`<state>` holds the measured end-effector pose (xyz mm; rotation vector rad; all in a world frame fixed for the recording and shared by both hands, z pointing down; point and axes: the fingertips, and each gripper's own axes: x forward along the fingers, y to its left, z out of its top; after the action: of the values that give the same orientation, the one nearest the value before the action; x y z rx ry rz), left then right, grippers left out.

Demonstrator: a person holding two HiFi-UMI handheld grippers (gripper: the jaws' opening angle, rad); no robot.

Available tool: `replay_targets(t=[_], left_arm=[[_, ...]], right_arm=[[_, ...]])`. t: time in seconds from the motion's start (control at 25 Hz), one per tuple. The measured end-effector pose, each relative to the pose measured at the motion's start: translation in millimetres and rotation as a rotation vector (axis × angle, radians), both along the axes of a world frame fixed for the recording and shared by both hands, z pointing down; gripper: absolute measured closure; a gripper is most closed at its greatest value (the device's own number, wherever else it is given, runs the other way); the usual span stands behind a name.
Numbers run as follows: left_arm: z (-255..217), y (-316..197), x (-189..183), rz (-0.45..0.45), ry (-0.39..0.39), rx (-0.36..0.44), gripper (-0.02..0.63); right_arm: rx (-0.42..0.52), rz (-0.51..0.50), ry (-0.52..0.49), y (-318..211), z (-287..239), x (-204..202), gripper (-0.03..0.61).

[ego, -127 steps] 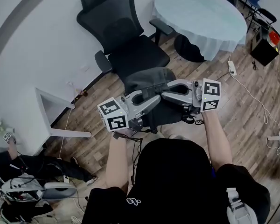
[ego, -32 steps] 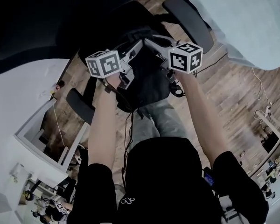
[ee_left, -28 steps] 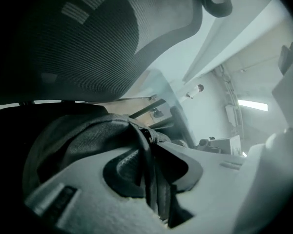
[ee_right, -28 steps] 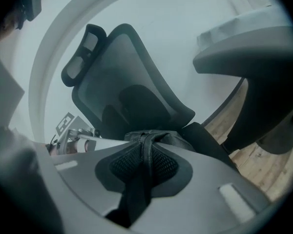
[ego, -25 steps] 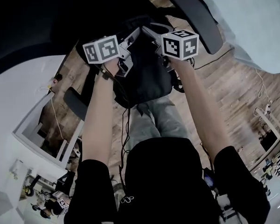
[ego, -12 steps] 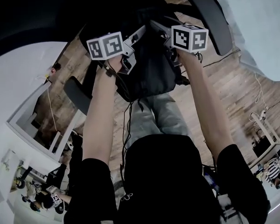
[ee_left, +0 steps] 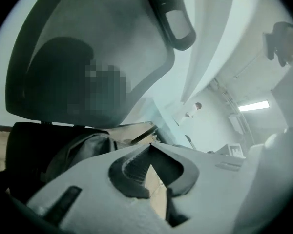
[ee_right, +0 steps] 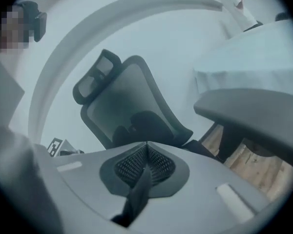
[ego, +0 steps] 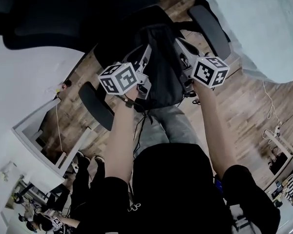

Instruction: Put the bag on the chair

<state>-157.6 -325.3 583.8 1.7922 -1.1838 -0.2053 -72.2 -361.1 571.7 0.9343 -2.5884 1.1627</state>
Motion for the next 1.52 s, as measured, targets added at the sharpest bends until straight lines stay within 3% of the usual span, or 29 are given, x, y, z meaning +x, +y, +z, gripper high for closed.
replay_targets(t=[0.2,0.36,0.44,0.64,0.72,0.96,1.2,1.52], left_arm=[[-106,24,12,-0.04,-0.088,0.177,0.617],[-170,47,11,-0.099,-0.28,0.239,0.617],[-199,62,5,-0.152,-0.388,0.265,0.617],[-275,78,-13,-0.261,-0.66,0.396,0.615],[-295,85,-17,-0.296,-0.721,0.425,0.615],[-316,105,-21,-0.32,-0.737,0.471,0.615],[-335,109,-20,-0.298,-0.889,0.512,0.614],[-320,110,-26,-0.281,-0.863,0.489,0.614]], right_arm=[[0.129,0.016,-0.149,25,-99,1,0.575],[0.281,-0.062,-0.317,55,-193,-6,0.571],[0.365,-0.08,-0.299,72,-228,-7,0.569],[0.56,-0.067,-0.114,80,-288,-11,0.568],[0.621,-0.056,-0.068,84,-305,-13,0.568],[0.683,-0.069,-0.05,101,-324,-27,0.568],[0.718,-0.1,-0.031,108,-329,-38,0.568],[0.754,-0.13,-0.027,112,-333,-44,0.568]])
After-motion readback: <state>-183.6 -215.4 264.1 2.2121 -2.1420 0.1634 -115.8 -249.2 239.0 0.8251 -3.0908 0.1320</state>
